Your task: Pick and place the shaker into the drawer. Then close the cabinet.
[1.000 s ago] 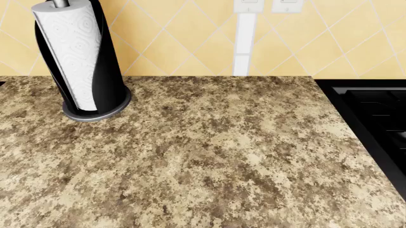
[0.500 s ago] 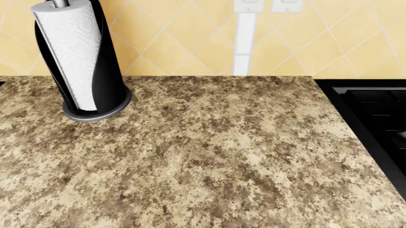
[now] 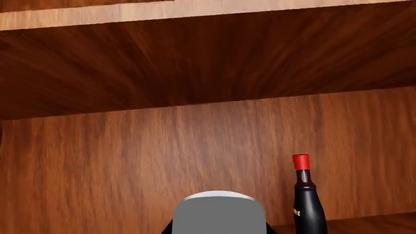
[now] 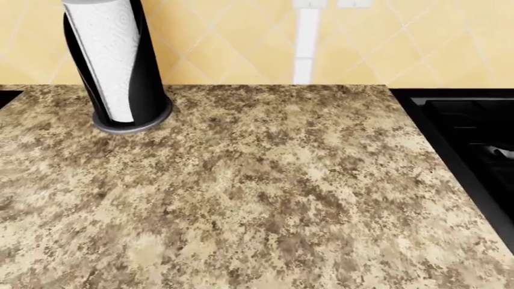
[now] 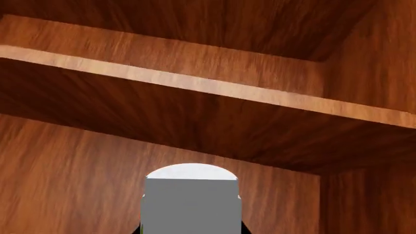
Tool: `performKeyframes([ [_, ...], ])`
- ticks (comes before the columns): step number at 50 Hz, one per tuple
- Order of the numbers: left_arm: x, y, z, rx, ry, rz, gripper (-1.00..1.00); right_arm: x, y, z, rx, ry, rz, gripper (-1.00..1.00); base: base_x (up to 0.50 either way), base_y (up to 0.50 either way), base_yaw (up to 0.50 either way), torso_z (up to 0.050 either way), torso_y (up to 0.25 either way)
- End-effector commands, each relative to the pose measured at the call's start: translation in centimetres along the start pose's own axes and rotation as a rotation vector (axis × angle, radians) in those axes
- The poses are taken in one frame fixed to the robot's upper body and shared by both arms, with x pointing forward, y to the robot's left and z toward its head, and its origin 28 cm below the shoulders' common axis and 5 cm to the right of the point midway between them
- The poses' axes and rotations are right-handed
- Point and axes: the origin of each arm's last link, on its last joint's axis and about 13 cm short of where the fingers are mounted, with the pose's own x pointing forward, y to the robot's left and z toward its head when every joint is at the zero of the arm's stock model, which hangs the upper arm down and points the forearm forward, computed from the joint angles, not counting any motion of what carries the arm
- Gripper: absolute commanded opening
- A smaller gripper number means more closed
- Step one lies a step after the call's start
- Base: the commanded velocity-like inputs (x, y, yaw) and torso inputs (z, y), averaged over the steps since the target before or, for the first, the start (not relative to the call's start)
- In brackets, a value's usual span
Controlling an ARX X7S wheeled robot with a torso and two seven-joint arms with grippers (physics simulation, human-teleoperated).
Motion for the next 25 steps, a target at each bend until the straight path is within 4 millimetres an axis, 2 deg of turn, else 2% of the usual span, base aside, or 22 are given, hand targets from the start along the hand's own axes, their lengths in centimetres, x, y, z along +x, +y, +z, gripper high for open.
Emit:
performKeyframes([
  [1, -0.1, -0.08, 0.24, -0.009, -0.007, -0.004, -1.0, -0.1, -0.09, 0.72, -0.021, -0.035, 0.003, -1.0, -0.5, 0.0, 0.0, 0.0, 0.0],
  [25, 0.03, 0.06, -0.1, -0.008, 0.008, -0.006, -1.0, -0.26, -0.15, 0.5, -0.028, -0.025, -0.003, -1.0, -0.5, 0.0, 0.0, 0.0, 0.0],
])
